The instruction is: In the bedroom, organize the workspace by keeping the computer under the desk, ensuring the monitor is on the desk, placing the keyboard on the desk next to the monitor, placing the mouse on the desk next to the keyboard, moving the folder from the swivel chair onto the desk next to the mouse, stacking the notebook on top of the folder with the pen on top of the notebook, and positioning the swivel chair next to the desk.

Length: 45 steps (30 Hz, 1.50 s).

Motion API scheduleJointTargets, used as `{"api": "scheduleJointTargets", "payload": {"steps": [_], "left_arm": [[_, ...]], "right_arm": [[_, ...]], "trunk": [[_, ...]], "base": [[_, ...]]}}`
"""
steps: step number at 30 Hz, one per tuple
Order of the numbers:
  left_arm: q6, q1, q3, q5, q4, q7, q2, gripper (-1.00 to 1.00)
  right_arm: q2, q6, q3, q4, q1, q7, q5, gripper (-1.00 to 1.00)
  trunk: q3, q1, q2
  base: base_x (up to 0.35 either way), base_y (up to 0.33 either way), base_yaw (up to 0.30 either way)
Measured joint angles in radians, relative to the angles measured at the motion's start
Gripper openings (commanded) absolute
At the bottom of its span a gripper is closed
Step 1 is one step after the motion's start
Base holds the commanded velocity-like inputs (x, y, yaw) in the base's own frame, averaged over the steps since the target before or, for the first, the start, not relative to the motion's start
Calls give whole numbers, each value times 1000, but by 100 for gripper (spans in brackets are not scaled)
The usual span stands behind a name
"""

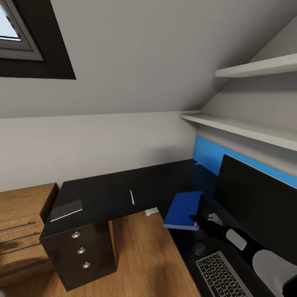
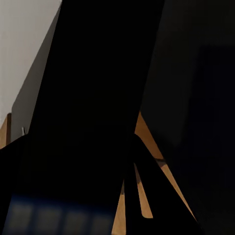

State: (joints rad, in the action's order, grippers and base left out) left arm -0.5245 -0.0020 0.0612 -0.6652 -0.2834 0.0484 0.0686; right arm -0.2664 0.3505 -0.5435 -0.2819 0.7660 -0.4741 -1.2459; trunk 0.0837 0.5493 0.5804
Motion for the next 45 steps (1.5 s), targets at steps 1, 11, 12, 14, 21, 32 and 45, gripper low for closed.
{"api": "scheduleJointTargets", "payload": {"steps": [1, 11, 12, 14, 21, 32, 45], "left_arm": [[0, 0, 0, 0, 0, 0, 0, 100], [0, 0, 0, 0, 0, 0, 0, 100], [0, 0, 0, 0, 0, 0, 0, 100], [0, 0, 0, 0, 0, 0, 0, 100], [0, 0, 0, 0, 0, 0, 0, 100], [0, 0, 0, 0, 0, 0, 0, 100], [0, 0, -1, -2, -1, 0, -1, 100]], "right_arm": [[0, -5, 0, 0, 0, 0, 0, -100], [1, -76, 0, 1, 0, 5, 1, -100], [1, -77, 0, 1, 0, 5, 1, -100], [2, -79, -1, 1, 0, 6, 1, -100], [3, -84, -1, 0, 0, 10, 1, -100], [2, -96, 1, 2, 0, 11, 1, -100], [8, -145, 0, 3, 0, 14, 1, -100]], "trunk": [[0, 0, 0], [0, 0, 0], [0, 0, 0], [0, 0, 0], [0, 0, 0], [0, 0, 0], [0, 0, 0]], "base": [[0, 0, 0], [0, 0, 0], [0, 0, 0], [0, 0, 0], [0, 0, 0], [0, 0, 0], [0, 0, 0]]}}
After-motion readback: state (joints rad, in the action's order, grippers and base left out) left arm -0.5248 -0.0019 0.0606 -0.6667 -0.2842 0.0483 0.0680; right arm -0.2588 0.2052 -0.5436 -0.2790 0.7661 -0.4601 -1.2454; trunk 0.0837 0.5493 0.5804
